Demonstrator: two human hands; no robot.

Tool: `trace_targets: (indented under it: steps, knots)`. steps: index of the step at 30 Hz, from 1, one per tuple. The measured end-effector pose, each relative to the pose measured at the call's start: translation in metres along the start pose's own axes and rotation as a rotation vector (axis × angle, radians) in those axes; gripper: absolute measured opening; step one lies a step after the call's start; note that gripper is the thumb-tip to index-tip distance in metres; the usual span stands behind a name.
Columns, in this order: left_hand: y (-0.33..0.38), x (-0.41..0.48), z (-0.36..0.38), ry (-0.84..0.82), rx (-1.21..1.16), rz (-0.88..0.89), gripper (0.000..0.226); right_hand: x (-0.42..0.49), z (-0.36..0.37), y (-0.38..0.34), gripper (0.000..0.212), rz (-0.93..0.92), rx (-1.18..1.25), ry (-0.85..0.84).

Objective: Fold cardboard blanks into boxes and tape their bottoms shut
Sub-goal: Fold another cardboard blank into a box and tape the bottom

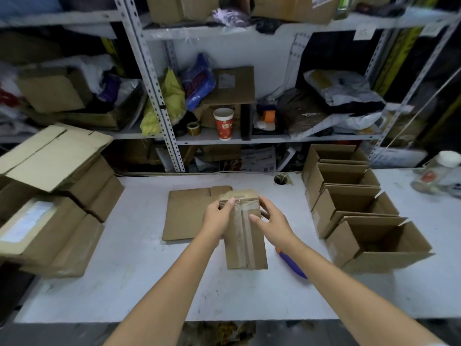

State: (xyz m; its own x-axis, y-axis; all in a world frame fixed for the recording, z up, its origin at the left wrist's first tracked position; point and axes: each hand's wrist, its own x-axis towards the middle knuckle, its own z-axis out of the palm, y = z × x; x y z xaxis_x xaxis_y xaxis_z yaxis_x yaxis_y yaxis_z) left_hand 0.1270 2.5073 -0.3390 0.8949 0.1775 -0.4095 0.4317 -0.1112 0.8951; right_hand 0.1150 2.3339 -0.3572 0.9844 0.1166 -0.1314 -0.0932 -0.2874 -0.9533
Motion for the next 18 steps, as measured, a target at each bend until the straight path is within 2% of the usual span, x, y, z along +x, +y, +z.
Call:
trace_targets:
  steps: [3,8,12,18]
  knots:
    - [-0.002,-0.001,-0.002,-0.012,0.001,0.038,0.025,-0.002,0.002,-0.003,0.075,0.06,0.052,-0.004]
    - [-0.005,-0.004,-0.003,-0.031,-0.037,0.063,0.02,0.004,0.006,-0.006,0.054,0.067,-0.013,0.025]
    - [-0.005,-0.011,-0.001,-0.012,-0.004,0.115,0.015,0.011,0.01,-0.001,0.034,0.149,0.064,-0.002]
    - [-0.012,-0.007,-0.002,-0.025,0.005,0.121,0.024,0.011,0.012,-0.006,0.027,0.263,0.178,-0.004]
